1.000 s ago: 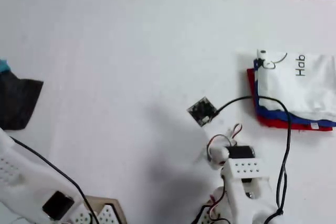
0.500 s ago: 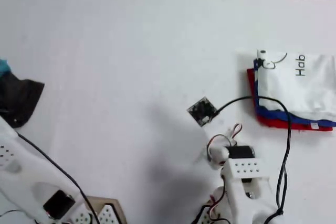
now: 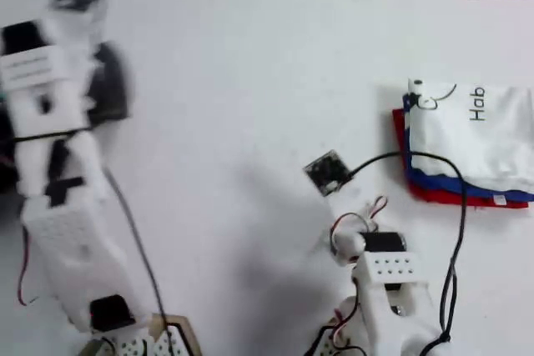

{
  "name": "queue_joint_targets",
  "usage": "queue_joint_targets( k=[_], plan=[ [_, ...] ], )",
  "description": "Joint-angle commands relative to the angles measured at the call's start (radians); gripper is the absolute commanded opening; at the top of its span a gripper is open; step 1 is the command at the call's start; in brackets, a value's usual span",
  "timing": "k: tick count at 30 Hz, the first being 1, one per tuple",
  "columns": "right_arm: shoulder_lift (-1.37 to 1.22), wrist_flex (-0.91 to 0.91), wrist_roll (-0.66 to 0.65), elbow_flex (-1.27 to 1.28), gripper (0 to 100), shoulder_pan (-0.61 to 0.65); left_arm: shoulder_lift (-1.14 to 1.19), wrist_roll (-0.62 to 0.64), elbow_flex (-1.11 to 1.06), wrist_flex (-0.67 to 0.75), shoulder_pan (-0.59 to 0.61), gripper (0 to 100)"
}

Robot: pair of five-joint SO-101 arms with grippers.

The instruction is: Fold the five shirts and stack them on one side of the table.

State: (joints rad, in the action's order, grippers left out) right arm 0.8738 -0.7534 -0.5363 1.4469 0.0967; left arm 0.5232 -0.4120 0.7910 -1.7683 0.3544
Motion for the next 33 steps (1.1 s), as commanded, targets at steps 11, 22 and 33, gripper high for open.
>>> queue_joint_targets(
  k=[11, 22, 33],
  plan=[
    [0.025, 0.051, 0.080, -0.005, 18.7, -0.090, -0.476, 0.117, -0.061, 0.002, -0.560, 3],
    [0.025, 0.051, 0.080, -0.005, 18.7, -0.090, -0.443, 0.114, -0.189, -0.011, -0.566, 30],
    [0.028, 0.041, 0.075, -0.012, 18.7, -0.084, -0.358, 0.031, -0.380, 0.014, -0.391, 27]
  ],
)
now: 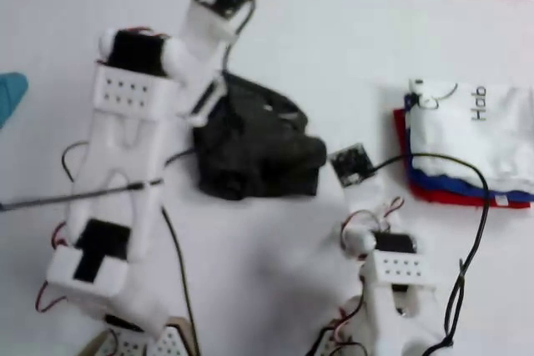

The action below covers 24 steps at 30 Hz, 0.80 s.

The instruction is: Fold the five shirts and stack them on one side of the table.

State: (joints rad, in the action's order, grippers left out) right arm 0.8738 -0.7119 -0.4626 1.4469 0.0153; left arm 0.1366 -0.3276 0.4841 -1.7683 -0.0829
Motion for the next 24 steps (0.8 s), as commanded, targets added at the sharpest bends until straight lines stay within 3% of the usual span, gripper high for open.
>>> queue_joint_targets(
  k=[1, 4, 9, 16, 24],
  plan=[
    [0.030, -0.010, -0.003, -0.025, 18.7, 0.013, 0.055, -0.069, -0.107, 0.020, 0.064, 27],
    [0.024, -0.113, -0.114, -0.106, 18.7, 0.102, 0.115, -0.071, -0.166, 0.044, 0.140, 27],
    [0.010, -0.153, -0.173, -0.199, 18.7, 0.242, 0.141, -0.071, -0.166, 0.112, 0.269, 27],
    [-0.334, -0.153, -0.183, -0.407, 18.7, 0.240, 0.083, -0.075, -0.122, 0.110, 0.408, 27],
    [-0.785, -0.272, -0.173, -0.867, 18.7, 0.249, -0.083, -0.075, -0.125, 0.081, 0.500, 27]
  ],
)
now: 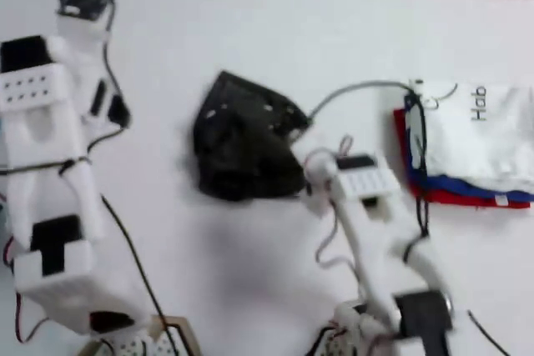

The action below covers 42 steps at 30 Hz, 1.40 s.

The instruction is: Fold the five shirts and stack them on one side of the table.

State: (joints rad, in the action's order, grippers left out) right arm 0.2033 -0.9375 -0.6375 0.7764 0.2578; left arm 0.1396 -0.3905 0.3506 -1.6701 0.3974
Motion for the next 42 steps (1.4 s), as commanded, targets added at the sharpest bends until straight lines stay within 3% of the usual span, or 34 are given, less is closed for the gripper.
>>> queue_joint_targets(
  k=[1, 8, 10, 12, 14, 21, 27, 33, 36, 42],
  plan=[
    [-0.151, -0.065, 0.002, -0.255, 18.7, 0.004, -0.095, -0.012, -0.013, -0.017, 0.026, 27],
    [-0.429, -0.145, -0.002, -0.560, 18.5, 0.001, -0.147, -0.009, -0.116, -0.009, 0.060, 27],
    [-0.518, -0.177, -0.005, -0.637, 14.0, 0.001, -0.176, -0.008, -0.117, -0.017, 0.060, 27],
    [-0.591, -0.222, -0.005, -0.718, 2.8, 0.001, -0.213, -0.008, -0.122, -0.028, 0.060, 27],
    [-0.647, -0.292, -0.002, -0.787, 3.3, -0.001, -0.245, -0.011, -0.122, -0.038, 0.055, 27],
    [-0.584, -0.456, -0.005, -0.922, 2.2, -0.019, -0.250, -0.014, -0.166, -0.035, 0.054, 27],
    [-0.349, -0.510, -0.009, -0.934, 2.1, -0.136, -0.227, -0.014, -0.318, 0.072, 0.057, 27],
    [-0.170, -0.628, -0.141, -0.934, 2.1, -0.303, -0.226, -0.014, -0.418, 0.158, 0.025, 27],
    [-0.117, -0.633, -0.193, -0.933, 2.1, -0.435, -0.222, -0.018, -0.446, 0.163, -0.026, 27],
    [-0.108, -0.633, -0.265, -0.919, 2.1, -0.613, -0.224, -0.158, -0.562, 0.187, -0.196, 27]
  ],
)
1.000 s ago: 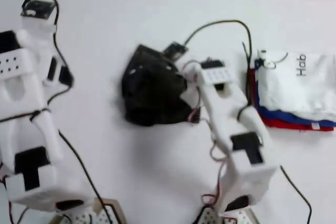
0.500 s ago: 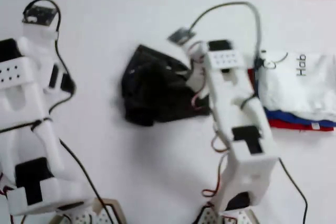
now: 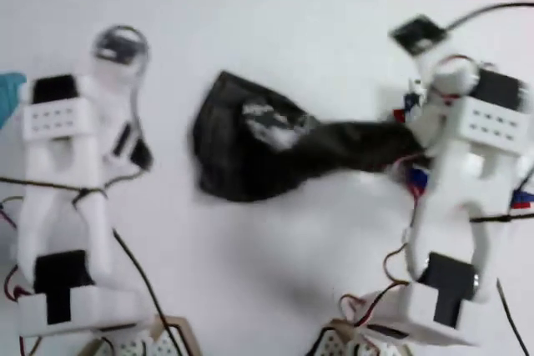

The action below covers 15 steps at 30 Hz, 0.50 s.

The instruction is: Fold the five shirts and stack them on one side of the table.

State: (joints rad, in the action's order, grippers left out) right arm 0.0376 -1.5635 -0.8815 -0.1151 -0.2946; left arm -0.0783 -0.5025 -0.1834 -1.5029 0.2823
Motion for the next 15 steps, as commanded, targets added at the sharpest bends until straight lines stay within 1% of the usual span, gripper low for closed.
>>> queue_joint_targets(
  k=[1, 5, 8, 11, 15],
  plan=[
    [0.064, -0.002, -0.023, -0.014, 2.1, -0.068, -0.006, -0.044, -0.044, 0.031, -0.114, 27],
    [0.065, -0.001, -0.023, 0.041, 2.1, -0.067, -0.006, -0.032, -0.090, 0.074, -0.238, 27],
    [0.065, -0.001, -0.023, 0.054, 2.1, -0.065, -0.006, 0.003, -0.125, 0.115, -0.299, 27],
    [0.065, -0.001, -0.023, 0.054, 2.1, -0.065, -0.006, 0.008, -0.159, 0.169, -0.333, 27],
    [0.067, -0.001, -0.023, 0.054, 2.1, -0.067, -0.005, 0.043, -0.216, 0.262, -0.331, 27]
  ],
)
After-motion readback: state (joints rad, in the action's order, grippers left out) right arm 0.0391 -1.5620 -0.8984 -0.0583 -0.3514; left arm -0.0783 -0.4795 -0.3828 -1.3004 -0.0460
